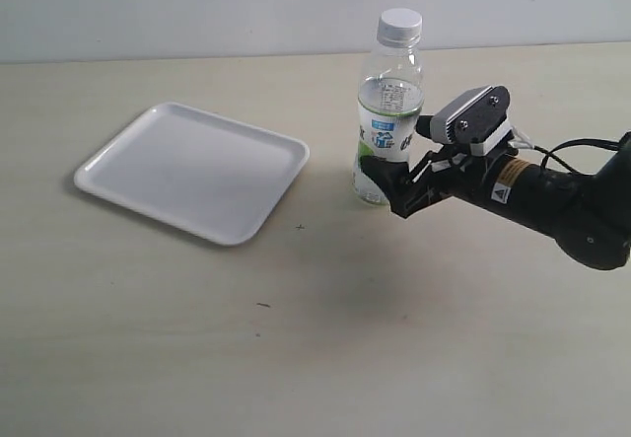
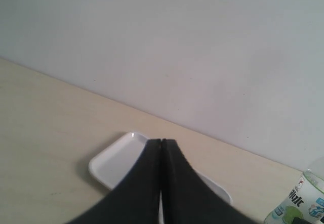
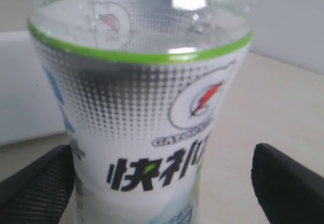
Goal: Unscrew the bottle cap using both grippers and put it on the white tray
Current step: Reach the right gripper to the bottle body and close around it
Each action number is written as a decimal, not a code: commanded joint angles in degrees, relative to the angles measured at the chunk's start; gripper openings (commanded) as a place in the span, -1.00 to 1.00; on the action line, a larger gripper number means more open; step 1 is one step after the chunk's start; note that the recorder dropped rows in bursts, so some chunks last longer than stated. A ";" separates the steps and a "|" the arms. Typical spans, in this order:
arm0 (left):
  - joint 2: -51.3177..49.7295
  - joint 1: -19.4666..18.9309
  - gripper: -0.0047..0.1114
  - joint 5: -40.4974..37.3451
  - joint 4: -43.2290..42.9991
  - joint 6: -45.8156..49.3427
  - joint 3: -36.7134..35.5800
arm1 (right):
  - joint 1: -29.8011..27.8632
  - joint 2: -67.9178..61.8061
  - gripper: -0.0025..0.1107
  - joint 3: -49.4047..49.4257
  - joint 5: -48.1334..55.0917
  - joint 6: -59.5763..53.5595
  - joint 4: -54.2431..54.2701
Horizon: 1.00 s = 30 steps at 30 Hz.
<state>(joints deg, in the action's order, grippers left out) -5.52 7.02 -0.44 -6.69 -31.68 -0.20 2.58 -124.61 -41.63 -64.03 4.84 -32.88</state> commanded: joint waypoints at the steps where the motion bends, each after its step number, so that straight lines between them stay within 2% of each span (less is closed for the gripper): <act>1: 0.21 0.38 -0.92 0.87 -0.19 -0.07 0.20 | 0.08 -0.81 0.62 -1.22 -1.68 -0.28 -0.73; 13: 0.21 0.38 -0.92 0.87 -0.19 -0.07 0.20 | 0.08 -1.65 0.62 -4.71 -2.08 4.48 -3.70; 30: 0.21 0.38 -0.92 0.87 -0.19 -0.07 0.20 | 0.08 -5.51 0.62 -6.81 -3.76 4.39 -4.02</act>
<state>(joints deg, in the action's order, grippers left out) -5.52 7.02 0.00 -6.69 -31.68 -0.20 2.58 -130.05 -48.11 -66.48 9.57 -36.64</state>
